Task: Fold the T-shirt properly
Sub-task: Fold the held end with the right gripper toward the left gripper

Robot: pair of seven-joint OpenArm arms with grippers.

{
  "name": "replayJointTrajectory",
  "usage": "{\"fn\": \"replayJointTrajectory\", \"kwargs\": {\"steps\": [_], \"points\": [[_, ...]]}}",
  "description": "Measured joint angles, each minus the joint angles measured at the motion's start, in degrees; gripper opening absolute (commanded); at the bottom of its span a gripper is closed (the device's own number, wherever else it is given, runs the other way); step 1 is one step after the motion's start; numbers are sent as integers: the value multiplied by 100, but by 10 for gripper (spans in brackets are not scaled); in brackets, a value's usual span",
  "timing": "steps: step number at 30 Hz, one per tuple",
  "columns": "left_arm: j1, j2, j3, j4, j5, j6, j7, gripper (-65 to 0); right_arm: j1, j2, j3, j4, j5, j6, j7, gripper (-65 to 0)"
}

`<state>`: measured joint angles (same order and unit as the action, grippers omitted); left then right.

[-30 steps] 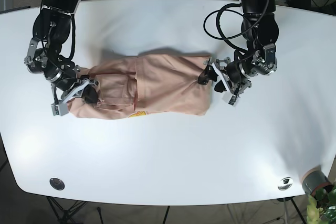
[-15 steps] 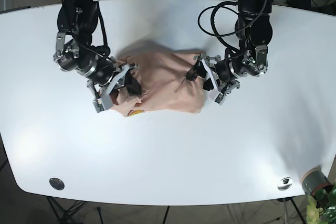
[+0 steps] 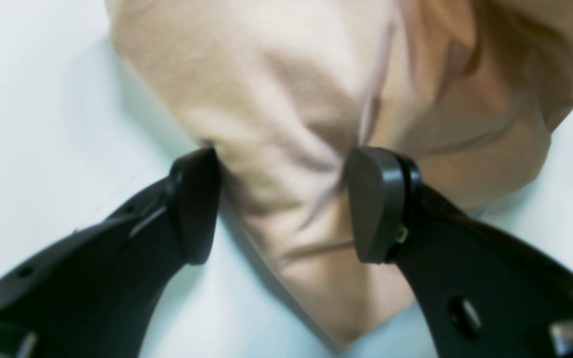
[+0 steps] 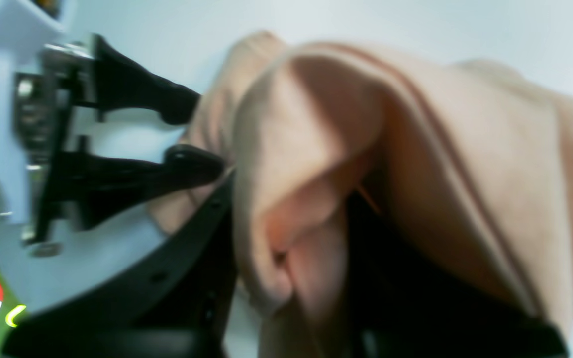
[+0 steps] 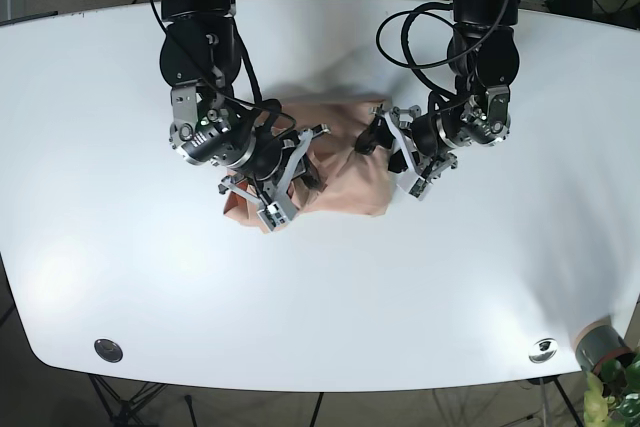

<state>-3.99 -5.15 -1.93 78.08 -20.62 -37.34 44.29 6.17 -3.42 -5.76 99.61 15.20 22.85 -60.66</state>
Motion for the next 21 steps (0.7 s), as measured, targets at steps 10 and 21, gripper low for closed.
{"fn": "replayJointTrajectory", "kwargs": {"steps": [10,21], "points": [[0,0,-4,0,-20,0,2,-272,260,-81,-1032,-704,-1064,9,433,-401],[-2,-28,-15,0,2,0,-20,-272,308,-184,-1768,-809,-2020,0,424,-141]]}}
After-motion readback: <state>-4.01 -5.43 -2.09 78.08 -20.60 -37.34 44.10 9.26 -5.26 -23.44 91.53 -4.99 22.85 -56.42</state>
